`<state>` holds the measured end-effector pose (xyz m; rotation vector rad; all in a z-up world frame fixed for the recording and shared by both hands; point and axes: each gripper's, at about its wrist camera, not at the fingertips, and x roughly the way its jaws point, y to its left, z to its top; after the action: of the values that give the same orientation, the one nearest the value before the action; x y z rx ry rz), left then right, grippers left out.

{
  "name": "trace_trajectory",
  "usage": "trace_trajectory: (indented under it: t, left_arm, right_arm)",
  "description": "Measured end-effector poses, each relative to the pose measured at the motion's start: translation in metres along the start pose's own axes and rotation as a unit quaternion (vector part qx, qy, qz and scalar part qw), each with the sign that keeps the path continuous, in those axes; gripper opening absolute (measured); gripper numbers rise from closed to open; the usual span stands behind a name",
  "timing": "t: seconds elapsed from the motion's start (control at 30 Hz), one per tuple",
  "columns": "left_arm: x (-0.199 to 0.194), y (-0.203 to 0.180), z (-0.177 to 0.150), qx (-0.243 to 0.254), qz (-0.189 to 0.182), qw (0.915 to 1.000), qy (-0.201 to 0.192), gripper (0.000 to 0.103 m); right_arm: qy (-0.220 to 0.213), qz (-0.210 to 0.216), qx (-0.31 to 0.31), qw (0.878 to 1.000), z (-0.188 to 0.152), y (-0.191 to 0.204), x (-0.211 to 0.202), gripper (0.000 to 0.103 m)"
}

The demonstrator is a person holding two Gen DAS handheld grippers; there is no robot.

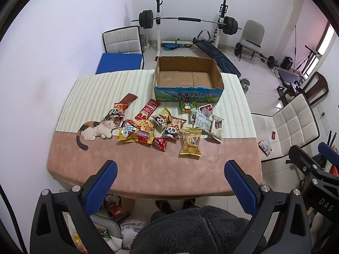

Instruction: Organize snacks

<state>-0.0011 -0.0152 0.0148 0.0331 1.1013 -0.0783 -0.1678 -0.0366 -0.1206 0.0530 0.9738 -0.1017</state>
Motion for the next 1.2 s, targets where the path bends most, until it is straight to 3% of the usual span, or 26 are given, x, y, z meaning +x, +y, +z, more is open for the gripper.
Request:
trace_trajectory:
  t: [0.47, 0.7, 0.9, 1.2]
  left_arm:
    - [0.001, 0.006, 0.005, -0.001, -0.003, 1.0, -0.005, 0.103]
    - [0.043, 0.029, 0.013, -0.038, 0.011, 0.9991, 0.013, 0.103]
    - [0.116, 0.063, 0.01, -0.066, 0.043, 0.9947, 0.066, 0.103]
    - [0.253, 0.111, 0.014, -0.083, 0.057, 0.9815, 0.163, 0.103]
  right_arm:
    - [0.005, 0.014, 0.001, 1.0, 0.002, 0.004, 0.006, 0.103]
    - [0.035, 0.041, 0.027, 0.998, 0.002, 0.001, 0.046, 0.103]
    - [0.092, 0.049, 0.051, 0.993, -0.001, 0.007, 0.137, 0.103]
    - [0.214, 0.051, 0.054, 0.974, -0.018, 0.042, 0.327, 0.103]
